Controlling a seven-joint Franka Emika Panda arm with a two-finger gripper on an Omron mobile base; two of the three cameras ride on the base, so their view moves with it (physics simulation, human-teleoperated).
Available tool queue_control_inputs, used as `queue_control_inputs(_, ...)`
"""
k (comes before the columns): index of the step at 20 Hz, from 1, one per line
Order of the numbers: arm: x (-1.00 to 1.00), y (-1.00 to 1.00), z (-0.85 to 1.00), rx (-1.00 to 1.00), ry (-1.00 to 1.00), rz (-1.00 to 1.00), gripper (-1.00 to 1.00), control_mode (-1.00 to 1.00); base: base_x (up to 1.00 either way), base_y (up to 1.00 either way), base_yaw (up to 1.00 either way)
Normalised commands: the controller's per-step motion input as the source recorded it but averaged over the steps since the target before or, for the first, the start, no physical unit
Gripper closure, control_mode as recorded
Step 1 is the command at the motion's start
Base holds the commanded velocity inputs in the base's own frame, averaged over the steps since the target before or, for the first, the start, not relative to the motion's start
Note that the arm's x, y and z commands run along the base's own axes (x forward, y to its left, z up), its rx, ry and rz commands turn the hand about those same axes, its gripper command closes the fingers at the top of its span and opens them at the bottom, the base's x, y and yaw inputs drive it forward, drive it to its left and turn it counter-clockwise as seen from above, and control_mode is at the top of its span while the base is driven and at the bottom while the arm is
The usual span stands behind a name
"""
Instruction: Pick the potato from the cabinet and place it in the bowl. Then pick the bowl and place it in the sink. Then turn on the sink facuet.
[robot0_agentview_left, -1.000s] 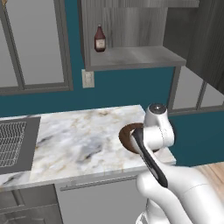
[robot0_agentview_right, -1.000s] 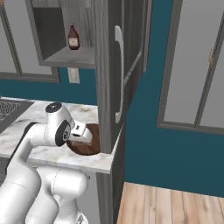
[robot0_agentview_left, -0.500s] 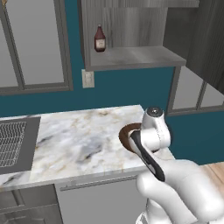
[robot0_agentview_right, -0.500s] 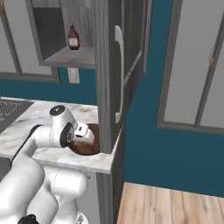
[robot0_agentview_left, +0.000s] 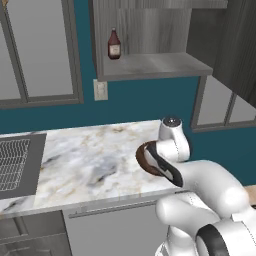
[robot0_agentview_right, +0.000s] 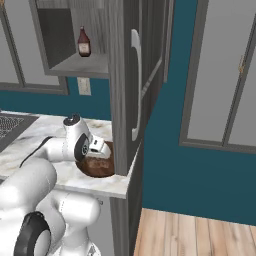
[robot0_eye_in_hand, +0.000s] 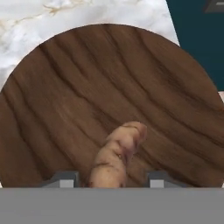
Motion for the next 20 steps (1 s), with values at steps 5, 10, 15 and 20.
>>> queue_control_inputs(5, 0.17, -0.04, -0.09, 0.00, 0.02, 0.00, -1.00, -1.00, 0.00, 0.00, 0.00)
queue_control_inputs(10, -0.27, 0.08, 0.06, 0.01, 0.00, 0.03, -1.00, -1.00, 0.00, 0.00, 0.00)
queue_control_inputs(15, -0.57, 0.87, -0.04, -0.04, 0.00, 0.11, -1.00, -1.00, 0.00, 0.00, 0.00)
queue_control_inputs(20, -0.15, 0.58, -0.24, -0.04, 0.00, 0.11, -1.00, -1.00, 0.00, 0.00, 0.00)
